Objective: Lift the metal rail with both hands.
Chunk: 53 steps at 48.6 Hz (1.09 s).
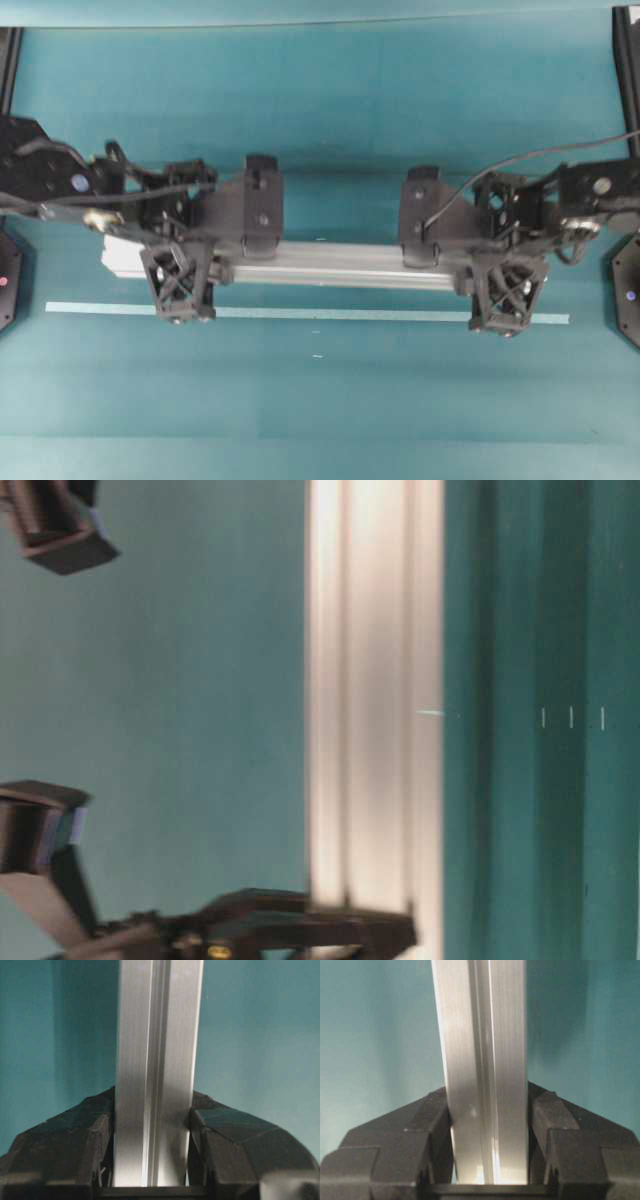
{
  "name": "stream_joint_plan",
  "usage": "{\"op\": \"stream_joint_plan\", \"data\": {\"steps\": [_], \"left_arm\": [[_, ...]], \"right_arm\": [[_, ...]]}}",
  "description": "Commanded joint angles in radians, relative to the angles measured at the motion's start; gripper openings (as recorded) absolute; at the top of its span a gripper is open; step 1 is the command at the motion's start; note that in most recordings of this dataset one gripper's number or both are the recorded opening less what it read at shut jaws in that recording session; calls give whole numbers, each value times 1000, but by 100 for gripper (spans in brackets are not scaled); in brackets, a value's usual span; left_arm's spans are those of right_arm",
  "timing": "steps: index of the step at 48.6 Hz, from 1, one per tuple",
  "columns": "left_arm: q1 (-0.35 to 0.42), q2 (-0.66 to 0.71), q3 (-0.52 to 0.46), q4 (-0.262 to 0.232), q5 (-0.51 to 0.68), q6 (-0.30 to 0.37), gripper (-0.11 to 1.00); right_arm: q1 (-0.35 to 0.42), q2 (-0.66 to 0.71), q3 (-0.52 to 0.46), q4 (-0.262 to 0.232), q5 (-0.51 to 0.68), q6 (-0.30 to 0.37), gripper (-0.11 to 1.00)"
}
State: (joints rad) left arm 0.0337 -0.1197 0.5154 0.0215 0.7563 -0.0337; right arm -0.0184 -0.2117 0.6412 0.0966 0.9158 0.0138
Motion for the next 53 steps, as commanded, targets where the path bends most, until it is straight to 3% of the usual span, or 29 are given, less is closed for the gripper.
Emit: {"op": "stream_joint_plan", "data": {"steps": [1, 27, 53], "left_arm": [[12, -2, 18, 6, -44, -29, 29], [9, 87, 97, 5, -221, -31, 29], [-6, 121, 161, 5, -339, -95, 29]], "right_arm": [[12, 12, 14, 2, -29, 0, 38], [58, 107, 78, 0, -199, 2, 38], [66, 187, 104, -12, -313, 0, 37]]}}
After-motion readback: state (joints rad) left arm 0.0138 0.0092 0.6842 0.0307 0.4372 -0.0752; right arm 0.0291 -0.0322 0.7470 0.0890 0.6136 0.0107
